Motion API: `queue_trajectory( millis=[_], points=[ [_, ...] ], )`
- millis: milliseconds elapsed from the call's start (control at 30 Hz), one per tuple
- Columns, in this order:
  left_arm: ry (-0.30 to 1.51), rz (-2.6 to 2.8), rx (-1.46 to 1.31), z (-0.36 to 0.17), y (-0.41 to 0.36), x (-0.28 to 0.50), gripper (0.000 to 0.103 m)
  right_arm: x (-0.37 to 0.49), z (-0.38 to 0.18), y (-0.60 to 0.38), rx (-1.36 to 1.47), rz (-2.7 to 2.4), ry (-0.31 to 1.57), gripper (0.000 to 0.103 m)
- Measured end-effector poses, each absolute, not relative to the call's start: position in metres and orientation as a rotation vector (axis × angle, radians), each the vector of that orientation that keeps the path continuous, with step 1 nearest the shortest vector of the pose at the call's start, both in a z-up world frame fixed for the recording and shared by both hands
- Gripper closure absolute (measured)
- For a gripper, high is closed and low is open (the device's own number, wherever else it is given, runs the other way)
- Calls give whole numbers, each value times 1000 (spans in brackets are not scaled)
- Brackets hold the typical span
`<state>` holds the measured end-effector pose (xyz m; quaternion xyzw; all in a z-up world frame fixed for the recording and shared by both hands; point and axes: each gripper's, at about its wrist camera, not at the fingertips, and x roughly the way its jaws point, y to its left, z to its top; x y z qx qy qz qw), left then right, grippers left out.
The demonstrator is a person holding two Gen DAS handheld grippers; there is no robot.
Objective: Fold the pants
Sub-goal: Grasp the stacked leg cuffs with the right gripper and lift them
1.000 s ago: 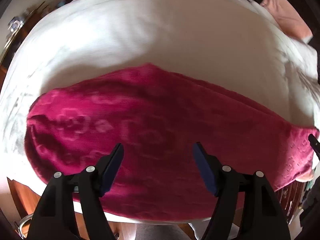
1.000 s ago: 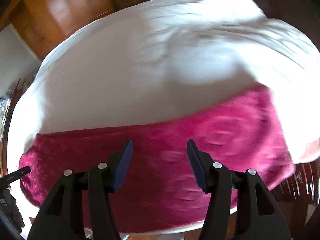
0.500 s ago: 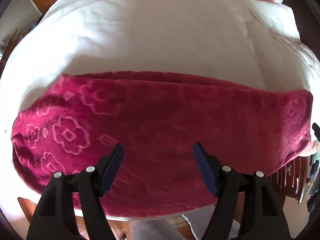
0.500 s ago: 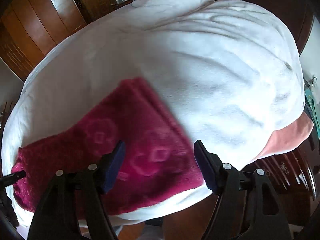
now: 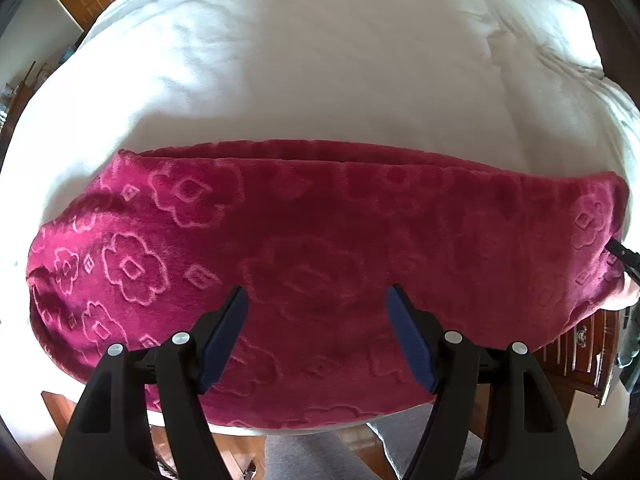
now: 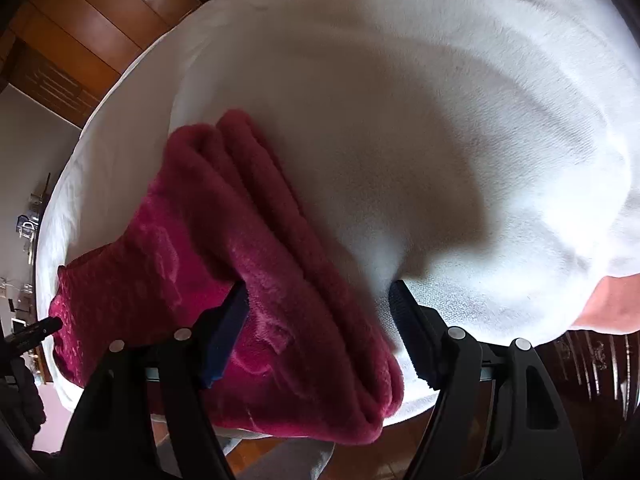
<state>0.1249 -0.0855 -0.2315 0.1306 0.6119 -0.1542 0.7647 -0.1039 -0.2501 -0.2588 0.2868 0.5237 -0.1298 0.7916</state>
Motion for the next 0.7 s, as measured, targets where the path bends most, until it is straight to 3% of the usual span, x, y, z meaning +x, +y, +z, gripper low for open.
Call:
queue_trajectory(
  millis=[67, 133, 233, 333, 700],
  points=[
    [1335, -331, 281, -227, -83, 125, 32, -100, -260, -254, 619, -262, 1130, 38],
    [1343, -327, 276, -230, -82, 125, 32, -91, -263, -257, 633, -224, 1131, 59],
    [1353, -329, 270, -234, -80, 125, 32, -94, -255, -255, 626, -195, 1137, 80],
    [1355, -339, 264, -235, -81, 126, 32, -100, -241, -249, 611, -191, 1127, 84],
    [1370, -380, 233, -243, -63, 135, 32, -102, -175, -194, 689, -32, 1002, 85]
  ],
)
